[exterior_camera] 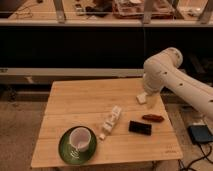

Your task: Stand the bottle upright

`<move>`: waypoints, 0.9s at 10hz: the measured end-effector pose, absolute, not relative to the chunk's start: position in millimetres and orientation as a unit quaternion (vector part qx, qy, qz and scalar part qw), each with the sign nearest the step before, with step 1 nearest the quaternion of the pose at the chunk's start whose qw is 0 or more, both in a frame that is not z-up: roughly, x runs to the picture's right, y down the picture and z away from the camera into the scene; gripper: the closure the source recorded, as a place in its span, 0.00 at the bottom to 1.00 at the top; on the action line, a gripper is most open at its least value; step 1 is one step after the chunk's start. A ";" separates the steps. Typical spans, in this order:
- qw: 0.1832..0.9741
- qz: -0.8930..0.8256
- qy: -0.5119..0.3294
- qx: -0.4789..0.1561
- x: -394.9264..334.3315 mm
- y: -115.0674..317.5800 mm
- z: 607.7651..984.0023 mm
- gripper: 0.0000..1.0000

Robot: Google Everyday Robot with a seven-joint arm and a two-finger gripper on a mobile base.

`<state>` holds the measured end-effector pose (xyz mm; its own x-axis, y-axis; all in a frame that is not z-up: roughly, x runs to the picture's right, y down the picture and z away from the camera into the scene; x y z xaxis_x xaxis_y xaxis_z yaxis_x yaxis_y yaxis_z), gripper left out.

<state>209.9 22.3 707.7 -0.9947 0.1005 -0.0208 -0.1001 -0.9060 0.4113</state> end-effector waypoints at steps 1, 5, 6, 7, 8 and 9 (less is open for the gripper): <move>0.051 0.976 0.211 0.000 209.9 22.3 707.7 0.20; 0.051 0.976 0.211 0.000 209.9 22.3 707.7 0.20; 0.051 0.976 0.211 0.000 209.9 22.3 707.7 0.20; 0.053 0.976 0.211 -0.001 209.5 21.7 707.4 0.20; 0.057 0.976 0.211 -0.005 208.1 21.3 706.9 0.20; 0.071 0.974 0.213 -0.019 199.8 19.5 706.9 0.20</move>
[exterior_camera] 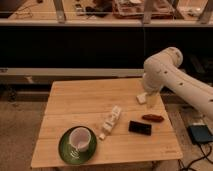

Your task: Stand the bottle upright

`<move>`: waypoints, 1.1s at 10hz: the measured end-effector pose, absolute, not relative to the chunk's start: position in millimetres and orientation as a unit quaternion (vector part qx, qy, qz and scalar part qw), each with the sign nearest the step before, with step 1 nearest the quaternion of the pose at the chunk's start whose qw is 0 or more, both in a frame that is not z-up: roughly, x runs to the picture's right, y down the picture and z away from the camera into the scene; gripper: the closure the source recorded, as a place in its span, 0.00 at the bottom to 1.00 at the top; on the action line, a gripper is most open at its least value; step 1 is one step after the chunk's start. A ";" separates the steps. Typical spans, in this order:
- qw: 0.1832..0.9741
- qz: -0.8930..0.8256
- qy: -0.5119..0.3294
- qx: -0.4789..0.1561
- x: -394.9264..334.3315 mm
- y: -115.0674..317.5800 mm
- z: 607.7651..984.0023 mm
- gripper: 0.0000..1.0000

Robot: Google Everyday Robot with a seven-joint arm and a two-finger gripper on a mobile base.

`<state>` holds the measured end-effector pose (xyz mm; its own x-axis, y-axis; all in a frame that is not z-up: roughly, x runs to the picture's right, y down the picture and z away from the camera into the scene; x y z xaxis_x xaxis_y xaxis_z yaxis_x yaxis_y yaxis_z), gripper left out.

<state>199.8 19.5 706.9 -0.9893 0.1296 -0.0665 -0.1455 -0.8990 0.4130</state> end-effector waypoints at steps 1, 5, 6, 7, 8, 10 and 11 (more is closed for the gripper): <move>0.100 0.970 0.218 -0.049 178.5 17.1 707.0 0.20; 0.156 0.960 0.220 -0.081 162.3 16.9 705.9 0.20; 0.157 0.959 0.219 -0.083 159.1 16.2 705.5 0.20; 0.157 0.960 0.219 -0.080 161.6 16.2 705.9 0.20; 0.156 0.960 0.219 -0.080 163.1 16.5 705.6 0.20; 0.157 0.960 0.219 -0.080 161.4 16.4 706.1 0.20; 0.158 0.959 0.219 -0.081 160.4 16.1 706.1 0.20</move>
